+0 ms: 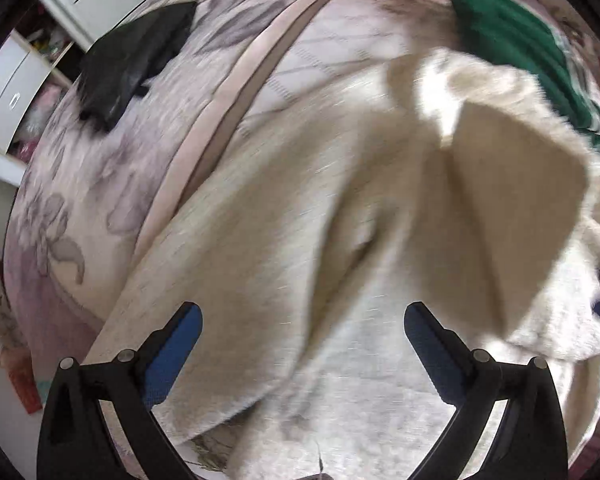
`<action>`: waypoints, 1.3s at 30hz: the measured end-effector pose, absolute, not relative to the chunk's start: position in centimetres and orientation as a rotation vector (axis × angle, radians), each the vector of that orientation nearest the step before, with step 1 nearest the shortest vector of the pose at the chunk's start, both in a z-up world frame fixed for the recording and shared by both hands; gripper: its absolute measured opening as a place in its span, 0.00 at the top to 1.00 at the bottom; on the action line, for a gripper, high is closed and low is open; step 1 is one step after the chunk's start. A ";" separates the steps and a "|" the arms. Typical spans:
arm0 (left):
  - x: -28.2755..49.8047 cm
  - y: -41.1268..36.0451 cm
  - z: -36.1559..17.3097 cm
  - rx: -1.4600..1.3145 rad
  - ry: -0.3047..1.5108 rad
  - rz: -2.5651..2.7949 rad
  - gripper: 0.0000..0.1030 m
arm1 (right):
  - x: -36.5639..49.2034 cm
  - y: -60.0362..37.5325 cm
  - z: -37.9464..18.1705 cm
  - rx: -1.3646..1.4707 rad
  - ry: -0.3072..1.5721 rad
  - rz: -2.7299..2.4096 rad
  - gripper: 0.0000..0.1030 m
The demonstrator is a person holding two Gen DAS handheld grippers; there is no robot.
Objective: Fold large clothes
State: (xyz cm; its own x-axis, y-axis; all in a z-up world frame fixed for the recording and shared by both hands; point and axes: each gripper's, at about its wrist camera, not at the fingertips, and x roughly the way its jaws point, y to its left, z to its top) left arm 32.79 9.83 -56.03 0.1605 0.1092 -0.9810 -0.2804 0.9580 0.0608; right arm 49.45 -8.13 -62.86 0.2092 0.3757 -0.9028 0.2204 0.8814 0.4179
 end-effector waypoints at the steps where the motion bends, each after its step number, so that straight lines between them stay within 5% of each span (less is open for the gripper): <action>1: 33.1 9.1 -55.5 -0.144 1.371 0.276 0.00 | 47.4 -10.6 -62.1 0.566 1.355 0.030 0.41; 7: 35.0 4.5 -53.6 -0.133 1.321 0.257 0.00 | 40.4 -21.9 -66.1 0.595 1.486 -0.369 0.41; 9: 35.7 3.0 -53.6 -0.129 1.317 0.258 0.00 | 39.9 -24.2 -69.0 0.598 1.576 -0.366 0.52; 10: 36.2 1.9 -53.9 -0.127 1.316 0.259 0.00 | 39.9 -24.8 -70.1 0.618 1.581 -0.349 0.69; 11: 36.7 1.0 -54.2 -0.108 1.308 0.268 0.00 | 39.8 -25.6 -70.4 0.624 1.549 -0.370 0.74; 16: 38.8 -1.5 -58.0 -0.029 1.340 0.337 0.00 | 37.8 -30.4 -69.7 0.696 1.313 -0.566 0.74; 23: 39.1 -0.9 -61.1 -0.012 1.399 0.409 0.00 | 33.3 -30.4 -69.6 0.766 1.432 -0.451 0.62; 32: 39.1 0.2 -61.4 -0.067 1.383 0.447 0.00 | 30.3 -25.2 -63.9 0.591 1.231 -0.364 0.62; 36: 37.6 0.9 -60.0 -0.118 1.361 0.445 0.00 | 32.6 -26.3 -69.9 0.553 1.494 -0.377 0.62; 39: 35.2 2.9 -57.9 -0.202 1.356 0.453 0.00 | 32.4 -23.7 -68.0 0.437 1.484 -0.398 0.60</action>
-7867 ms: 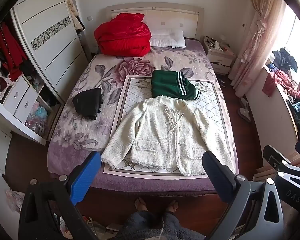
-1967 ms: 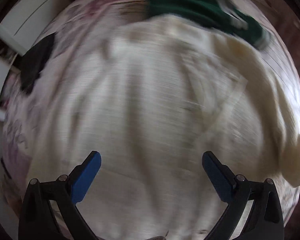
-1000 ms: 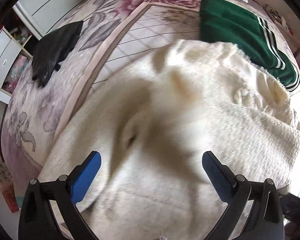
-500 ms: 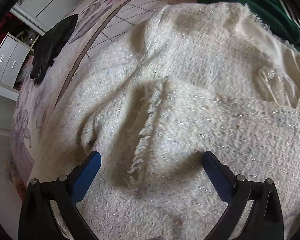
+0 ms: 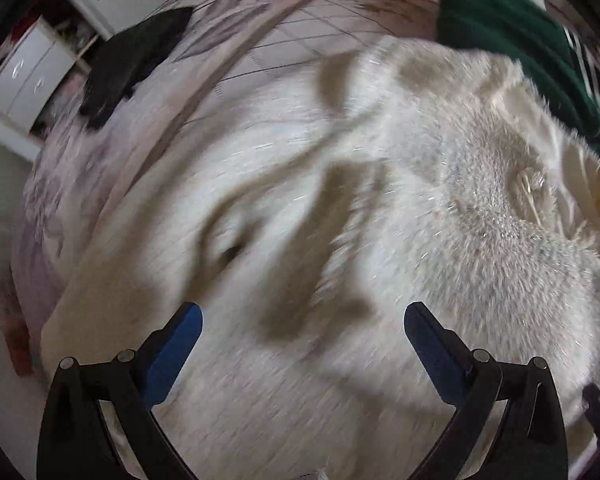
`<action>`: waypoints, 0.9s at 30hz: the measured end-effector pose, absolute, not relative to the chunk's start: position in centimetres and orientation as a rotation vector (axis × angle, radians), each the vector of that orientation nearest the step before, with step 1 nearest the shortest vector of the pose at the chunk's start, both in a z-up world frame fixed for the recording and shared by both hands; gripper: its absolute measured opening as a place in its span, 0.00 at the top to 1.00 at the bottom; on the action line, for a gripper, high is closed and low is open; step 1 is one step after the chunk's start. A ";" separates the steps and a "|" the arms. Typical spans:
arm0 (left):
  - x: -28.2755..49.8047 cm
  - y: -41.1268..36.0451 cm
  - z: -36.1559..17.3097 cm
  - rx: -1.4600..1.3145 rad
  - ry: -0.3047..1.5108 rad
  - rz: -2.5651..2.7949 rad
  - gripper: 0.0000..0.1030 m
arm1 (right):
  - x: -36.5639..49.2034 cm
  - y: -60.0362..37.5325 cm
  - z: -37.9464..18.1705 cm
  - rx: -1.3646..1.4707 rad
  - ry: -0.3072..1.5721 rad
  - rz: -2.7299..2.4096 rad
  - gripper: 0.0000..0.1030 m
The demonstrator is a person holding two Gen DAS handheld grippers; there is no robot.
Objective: Fold large clothes
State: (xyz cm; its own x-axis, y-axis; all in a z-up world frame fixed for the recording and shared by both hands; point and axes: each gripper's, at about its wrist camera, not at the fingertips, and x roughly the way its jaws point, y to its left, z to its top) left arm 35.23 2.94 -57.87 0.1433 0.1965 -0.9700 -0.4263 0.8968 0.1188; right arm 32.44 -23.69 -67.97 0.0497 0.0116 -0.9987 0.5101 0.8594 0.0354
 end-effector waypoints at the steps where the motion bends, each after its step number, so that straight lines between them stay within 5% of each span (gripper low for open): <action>1: 34.0 4.1 -57.0 -0.236 1.353 0.462 0.00 | 31.9 -22.2 -66.9 0.384 1.475 -0.372 0.56; 7: 23.0 12.8 -54.7 -0.510 1.390 0.646 0.00 | 26.1 -11.5 -64.6 0.310 1.507 -0.182 0.45; 16: 9.1 24.2 -61.8 -1.211 1.265 0.896 0.02 | 16.9 5.2 -70.4 0.332 1.680 -0.096 0.45; 18: 8.9 25.4 -63.3 -1.275 1.217 0.903 0.18 | 15.3 7.0 -71.3 0.344 1.688 -0.115 0.45; 22: 10.0 28.4 -63.8 -1.221 1.127 1.000 0.34 | 13.9 10.0 -71.9 0.260 1.660 -0.142 0.45; 24: 11.2 30.2 -62.9 -1.127 1.075 1.044 0.62 | 12.5 11.4 -72.0 0.259 1.657 -0.147 0.45; 27: 13.2 32.7 -62.8 -1.094 1.055 1.040 0.71 | 11.7 13.2 -72.0 0.229 1.630 -0.150 0.45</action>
